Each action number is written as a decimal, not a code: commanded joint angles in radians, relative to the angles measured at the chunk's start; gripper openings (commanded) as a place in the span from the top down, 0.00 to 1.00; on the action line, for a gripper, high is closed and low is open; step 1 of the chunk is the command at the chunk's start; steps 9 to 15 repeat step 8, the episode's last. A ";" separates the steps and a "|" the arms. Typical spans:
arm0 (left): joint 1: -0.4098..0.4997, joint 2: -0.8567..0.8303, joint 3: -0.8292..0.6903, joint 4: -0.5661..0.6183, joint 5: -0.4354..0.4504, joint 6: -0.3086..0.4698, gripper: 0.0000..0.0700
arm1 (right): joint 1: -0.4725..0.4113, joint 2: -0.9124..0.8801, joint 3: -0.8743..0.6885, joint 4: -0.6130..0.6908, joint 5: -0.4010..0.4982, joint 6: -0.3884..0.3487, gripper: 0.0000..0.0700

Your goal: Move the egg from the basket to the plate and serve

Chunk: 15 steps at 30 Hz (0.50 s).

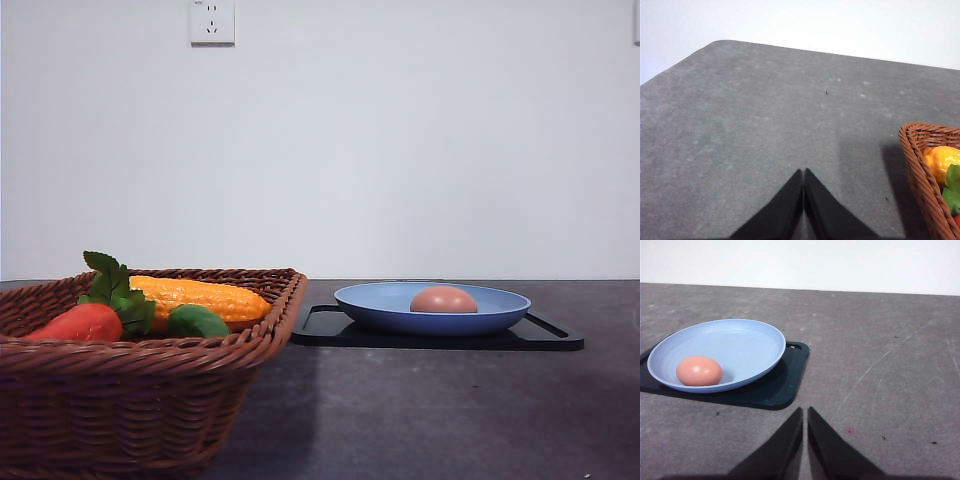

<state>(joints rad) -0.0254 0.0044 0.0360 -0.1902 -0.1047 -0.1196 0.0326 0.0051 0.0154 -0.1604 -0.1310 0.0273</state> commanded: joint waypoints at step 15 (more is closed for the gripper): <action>0.001 -0.002 -0.022 -0.019 0.000 -0.002 1.00 | 0.000 -0.002 -0.007 0.003 0.001 0.011 1.00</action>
